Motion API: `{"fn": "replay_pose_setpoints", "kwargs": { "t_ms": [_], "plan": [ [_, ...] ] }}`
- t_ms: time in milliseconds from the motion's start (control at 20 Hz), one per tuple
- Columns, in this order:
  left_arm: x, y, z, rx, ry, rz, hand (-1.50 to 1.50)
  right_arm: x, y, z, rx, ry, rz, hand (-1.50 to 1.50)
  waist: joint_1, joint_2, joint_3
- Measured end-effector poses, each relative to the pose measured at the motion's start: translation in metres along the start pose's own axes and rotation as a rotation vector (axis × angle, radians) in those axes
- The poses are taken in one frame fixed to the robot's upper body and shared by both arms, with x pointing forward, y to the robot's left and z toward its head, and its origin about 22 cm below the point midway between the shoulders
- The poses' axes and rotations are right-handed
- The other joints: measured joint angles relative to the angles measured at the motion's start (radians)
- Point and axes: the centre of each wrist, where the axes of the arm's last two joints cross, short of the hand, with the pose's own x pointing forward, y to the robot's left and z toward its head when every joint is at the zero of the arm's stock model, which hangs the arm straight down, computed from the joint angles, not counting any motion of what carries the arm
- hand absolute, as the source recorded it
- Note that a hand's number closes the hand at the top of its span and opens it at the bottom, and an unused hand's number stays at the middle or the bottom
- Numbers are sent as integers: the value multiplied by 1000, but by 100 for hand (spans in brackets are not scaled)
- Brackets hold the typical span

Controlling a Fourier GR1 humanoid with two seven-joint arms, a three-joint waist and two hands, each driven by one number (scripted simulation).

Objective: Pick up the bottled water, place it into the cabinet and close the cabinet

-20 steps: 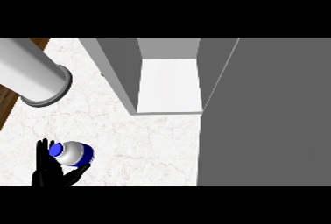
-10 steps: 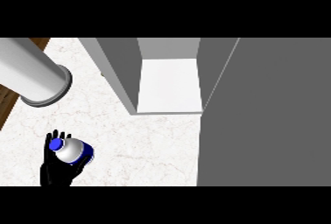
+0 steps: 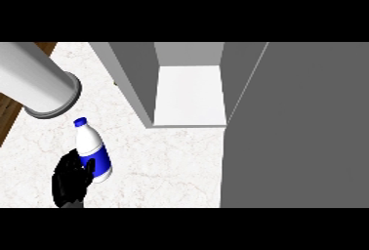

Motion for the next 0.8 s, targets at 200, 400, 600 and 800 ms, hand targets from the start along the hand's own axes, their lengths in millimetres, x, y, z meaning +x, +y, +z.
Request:
{"fn": "replay_pose_setpoints", "kwargs": {
  "t_ms": [200,400,600,800],
  "plan": [
    [1,-5,-5,5,-76,-30,150,0,-4,1,6,-10,14,-150,1,0,0],
    [-1,-22,-6,-64,-96,-36,150,1,-6,4,7,0,24,-150,3,-1,1],
    [-6,-54,-17,-238,-56,-29,150,-2,-3,2,6,-14,4,-150,-2,-1,1],
    [-5,-86,-22,-363,-25,-17,150,-1,-2,4,-5,-14,-2,-150,1,-3,1]
  ]
}}
